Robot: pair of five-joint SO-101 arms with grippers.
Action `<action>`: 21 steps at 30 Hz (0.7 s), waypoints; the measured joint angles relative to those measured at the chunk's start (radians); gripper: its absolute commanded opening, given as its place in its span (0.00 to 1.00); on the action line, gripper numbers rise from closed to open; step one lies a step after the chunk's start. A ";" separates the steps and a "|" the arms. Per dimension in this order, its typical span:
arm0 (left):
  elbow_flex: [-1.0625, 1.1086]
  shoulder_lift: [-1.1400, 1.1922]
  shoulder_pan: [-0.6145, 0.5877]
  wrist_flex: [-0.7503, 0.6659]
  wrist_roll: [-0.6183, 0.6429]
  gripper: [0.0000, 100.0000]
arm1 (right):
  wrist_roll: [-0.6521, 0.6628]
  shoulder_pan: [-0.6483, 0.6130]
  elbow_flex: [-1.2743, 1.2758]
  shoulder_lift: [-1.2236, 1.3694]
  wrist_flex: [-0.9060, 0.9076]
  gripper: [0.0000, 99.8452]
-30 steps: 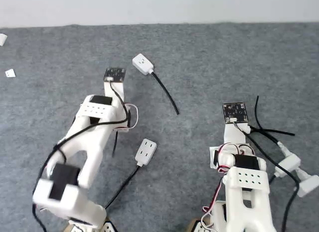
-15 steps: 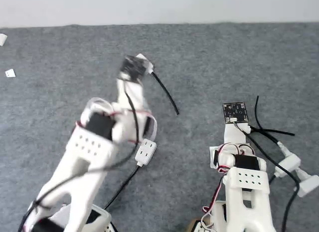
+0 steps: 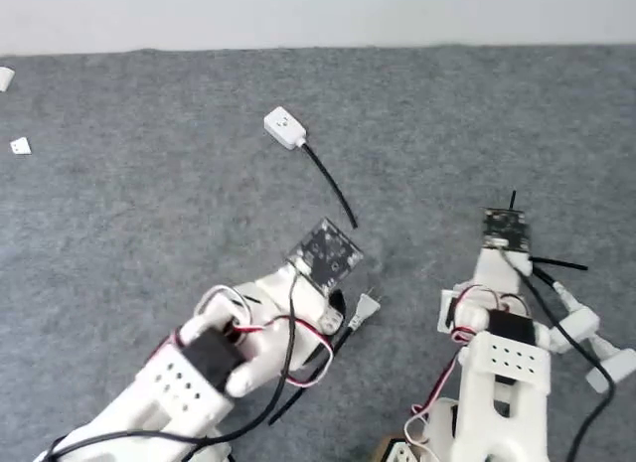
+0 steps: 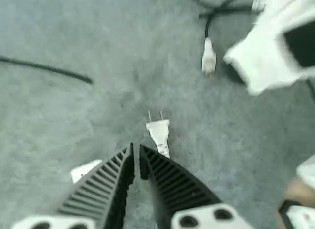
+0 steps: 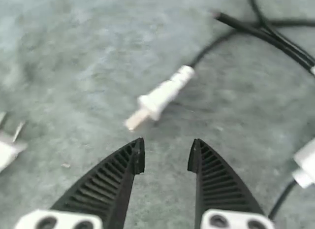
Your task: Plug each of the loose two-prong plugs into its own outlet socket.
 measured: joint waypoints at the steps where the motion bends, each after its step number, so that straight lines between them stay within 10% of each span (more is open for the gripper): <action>1: 0.046 0.009 0.009 -0.048 0.000 0.01 | -0.009 0.015 0.000 0.000 0.000 0.15; 12: 0.084 0.015 -0.126 -0.144 0.003 0.02 | 0.153 -0.121 -0.040 -0.006 0.043 0.15; 21: 0.101 0.015 -0.608 -0.149 -0.031 0.02 | 1.082 -0.327 -0.158 -0.041 0.325 0.15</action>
